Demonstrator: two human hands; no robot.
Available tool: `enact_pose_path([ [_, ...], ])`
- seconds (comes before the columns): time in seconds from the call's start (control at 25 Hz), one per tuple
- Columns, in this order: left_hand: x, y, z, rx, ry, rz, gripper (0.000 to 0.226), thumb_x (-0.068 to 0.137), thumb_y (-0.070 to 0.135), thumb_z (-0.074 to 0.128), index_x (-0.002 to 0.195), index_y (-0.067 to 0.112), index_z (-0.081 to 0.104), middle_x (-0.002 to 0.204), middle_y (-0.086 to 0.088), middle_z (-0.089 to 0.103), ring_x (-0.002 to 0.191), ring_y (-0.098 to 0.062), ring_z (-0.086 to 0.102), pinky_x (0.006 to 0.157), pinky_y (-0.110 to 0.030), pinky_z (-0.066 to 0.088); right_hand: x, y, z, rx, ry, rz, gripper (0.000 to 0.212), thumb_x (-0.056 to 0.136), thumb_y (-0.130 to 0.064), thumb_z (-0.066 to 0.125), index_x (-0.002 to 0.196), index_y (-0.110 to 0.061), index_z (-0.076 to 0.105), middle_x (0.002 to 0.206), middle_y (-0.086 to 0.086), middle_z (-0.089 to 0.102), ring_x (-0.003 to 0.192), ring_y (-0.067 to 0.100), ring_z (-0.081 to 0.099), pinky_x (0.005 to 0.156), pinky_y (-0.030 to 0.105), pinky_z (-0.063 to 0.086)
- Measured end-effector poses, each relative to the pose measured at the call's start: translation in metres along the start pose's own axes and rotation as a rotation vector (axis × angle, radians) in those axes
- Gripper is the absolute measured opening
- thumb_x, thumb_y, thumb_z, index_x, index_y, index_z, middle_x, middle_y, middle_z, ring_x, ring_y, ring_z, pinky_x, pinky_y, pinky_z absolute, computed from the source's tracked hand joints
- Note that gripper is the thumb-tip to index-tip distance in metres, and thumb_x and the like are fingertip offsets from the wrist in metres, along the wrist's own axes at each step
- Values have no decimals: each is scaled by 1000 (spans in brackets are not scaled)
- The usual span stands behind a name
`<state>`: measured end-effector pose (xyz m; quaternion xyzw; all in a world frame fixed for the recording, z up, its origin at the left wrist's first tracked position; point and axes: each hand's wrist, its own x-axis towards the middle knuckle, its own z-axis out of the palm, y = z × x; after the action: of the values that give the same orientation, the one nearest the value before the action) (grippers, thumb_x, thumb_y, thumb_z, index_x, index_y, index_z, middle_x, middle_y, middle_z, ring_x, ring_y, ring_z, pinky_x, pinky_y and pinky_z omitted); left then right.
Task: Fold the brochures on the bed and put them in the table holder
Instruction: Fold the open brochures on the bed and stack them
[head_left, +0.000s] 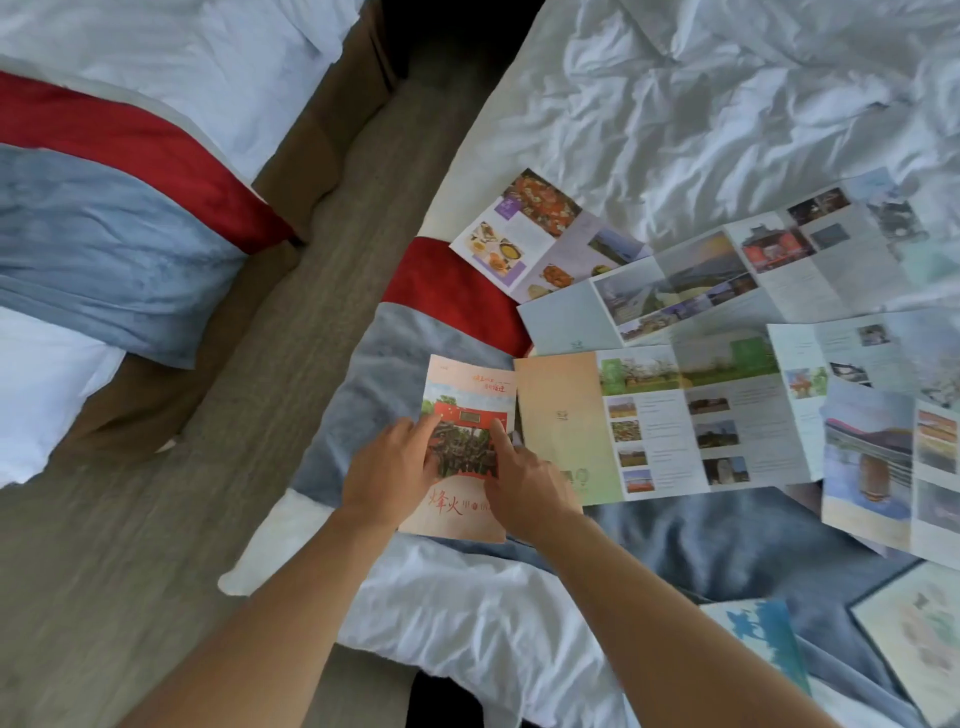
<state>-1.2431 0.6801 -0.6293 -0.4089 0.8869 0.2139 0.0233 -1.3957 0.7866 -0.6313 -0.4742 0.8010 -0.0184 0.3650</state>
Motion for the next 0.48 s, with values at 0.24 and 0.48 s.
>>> enact_pose_path([
  [0.24,-6,-56,31,160,-133,-30,65,86,39,70,143,23,45,107,-4,59,96,-24,60,69,-35,50,29,-22,49,-97,-38,26,67,98,-27,43,155,-27,7,122,10,60,100,31,63,82,46,54],
  [0.48,2,-69,59,286,-204,268,86,90,42,63,158,19,17,166,-16,4,153,-33,2,121,-49,19,42,-25,79,-327,89,-175,89,93,-42,58,159,-11,8,166,13,6,153,32,6,120,49,23],
])
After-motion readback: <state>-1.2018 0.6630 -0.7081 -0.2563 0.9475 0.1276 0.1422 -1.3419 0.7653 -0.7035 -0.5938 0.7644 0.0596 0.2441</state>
